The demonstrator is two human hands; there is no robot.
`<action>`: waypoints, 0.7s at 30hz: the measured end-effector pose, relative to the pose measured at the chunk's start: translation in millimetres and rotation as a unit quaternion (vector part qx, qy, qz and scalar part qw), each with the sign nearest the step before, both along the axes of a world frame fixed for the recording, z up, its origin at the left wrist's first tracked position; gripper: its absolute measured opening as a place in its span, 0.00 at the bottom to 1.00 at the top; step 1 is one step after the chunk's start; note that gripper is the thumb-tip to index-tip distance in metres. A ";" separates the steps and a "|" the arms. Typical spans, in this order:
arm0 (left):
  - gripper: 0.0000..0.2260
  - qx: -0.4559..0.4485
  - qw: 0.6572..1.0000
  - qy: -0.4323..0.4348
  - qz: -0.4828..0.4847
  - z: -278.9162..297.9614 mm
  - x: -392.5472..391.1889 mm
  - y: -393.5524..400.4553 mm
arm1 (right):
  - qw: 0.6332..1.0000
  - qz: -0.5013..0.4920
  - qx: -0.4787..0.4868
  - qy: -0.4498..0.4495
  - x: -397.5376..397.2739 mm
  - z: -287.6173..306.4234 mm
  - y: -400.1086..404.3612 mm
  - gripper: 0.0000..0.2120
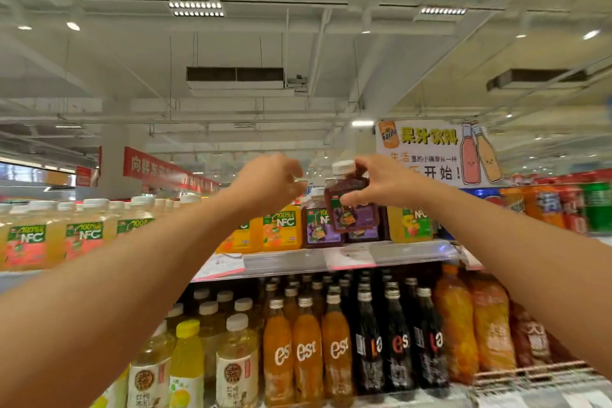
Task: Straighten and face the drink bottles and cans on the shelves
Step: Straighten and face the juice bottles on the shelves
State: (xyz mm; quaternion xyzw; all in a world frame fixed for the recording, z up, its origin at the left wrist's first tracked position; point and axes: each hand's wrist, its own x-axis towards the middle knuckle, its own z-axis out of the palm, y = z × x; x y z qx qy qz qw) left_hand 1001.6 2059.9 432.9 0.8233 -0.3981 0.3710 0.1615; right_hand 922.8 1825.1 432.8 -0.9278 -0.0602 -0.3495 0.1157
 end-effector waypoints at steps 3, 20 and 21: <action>0.14 0.030 0.998 -0.048 0.019 -15.1 16.7 -15.8 | 0.999 -0.040 0.002 0.011 -2.6 -11.0 -28.7 0.20; 0.35 0.112 0.980 -0.137 0.091 -42.1 56.5 -89.4 | 0.961 -0.191 -0.196 -0.036 30.5 -17.2 -63.7 0.36; 0.36 0.096 0.984 -0.127 0.085 -44.6 56.4 -90.5 | 0.961 -0.190 -0.197 -0.038 33.0 -18.6 -61.8 0.35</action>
